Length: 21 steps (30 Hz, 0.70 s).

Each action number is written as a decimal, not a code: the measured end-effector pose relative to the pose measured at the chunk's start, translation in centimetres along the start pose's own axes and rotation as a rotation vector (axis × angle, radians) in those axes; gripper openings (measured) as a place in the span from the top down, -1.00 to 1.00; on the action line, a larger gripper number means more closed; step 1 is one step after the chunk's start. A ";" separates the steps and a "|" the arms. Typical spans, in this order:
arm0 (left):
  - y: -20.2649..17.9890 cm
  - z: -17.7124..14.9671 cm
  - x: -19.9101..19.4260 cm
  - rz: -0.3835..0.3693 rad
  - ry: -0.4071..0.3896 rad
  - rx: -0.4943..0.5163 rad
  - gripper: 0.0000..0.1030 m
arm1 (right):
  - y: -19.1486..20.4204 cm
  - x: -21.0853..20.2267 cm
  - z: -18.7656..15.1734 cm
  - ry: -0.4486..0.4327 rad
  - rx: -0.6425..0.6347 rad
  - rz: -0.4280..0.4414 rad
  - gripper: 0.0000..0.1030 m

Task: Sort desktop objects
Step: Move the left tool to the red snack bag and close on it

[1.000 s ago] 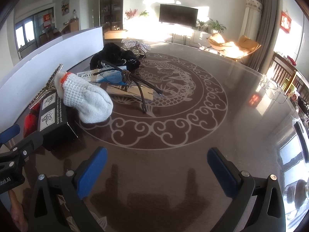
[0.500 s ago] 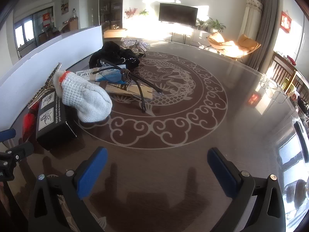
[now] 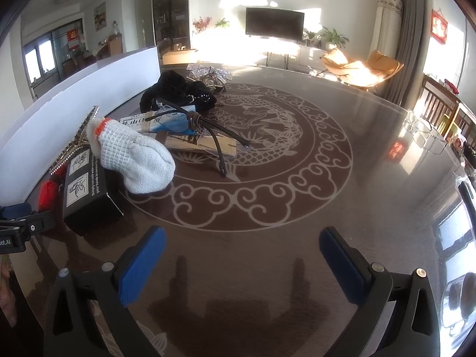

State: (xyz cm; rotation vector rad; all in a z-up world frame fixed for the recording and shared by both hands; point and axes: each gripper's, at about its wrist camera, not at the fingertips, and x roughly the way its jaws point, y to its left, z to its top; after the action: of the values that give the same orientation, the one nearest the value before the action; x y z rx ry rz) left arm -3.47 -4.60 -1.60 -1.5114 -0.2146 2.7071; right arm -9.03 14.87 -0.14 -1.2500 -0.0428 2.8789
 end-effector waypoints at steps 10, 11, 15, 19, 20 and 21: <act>0.2 1.7 1.3 0.047 0.035 -0.041 -1.00 | -0.1 0.0 0.0 0.004 -0.001 0.021 -1.00; 0.4 1.8 1.4 0.048 0.035 -0.045 -1.00 | 0.0 0.1 0.0 0.008 -0.007 0.018 -1.00; 0.3 2.3 1.6 0.085 0.046 -0.041 -1.00 | 0.2 0.2 0.0 0.011 -0.012 0.007 -1.00; 0.3 2.6 1.8 0.112 0.052 -0.034 -1.00 | 0.1 0.2 0.0 0.005 -0.005 0.005 -1.00; 0.3 2.6 1.9 0.115 0.053 -0.033 -1.00 | 0.1 0.2 0.0 0.008 -0.006 0.005 -1.00; 0.4 2.7 2.0 0.120 0.054 -0.029 -1.00 | 0.2 0.3 0.0 0.011 -0.009 0.003 -1.00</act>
State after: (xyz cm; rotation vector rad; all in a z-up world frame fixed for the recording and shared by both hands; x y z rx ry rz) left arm -6.85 -5.05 -1.97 -1.6548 -0.1683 2.7603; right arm -9.26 14.66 -0.32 -1.2686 -0.0541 2.8779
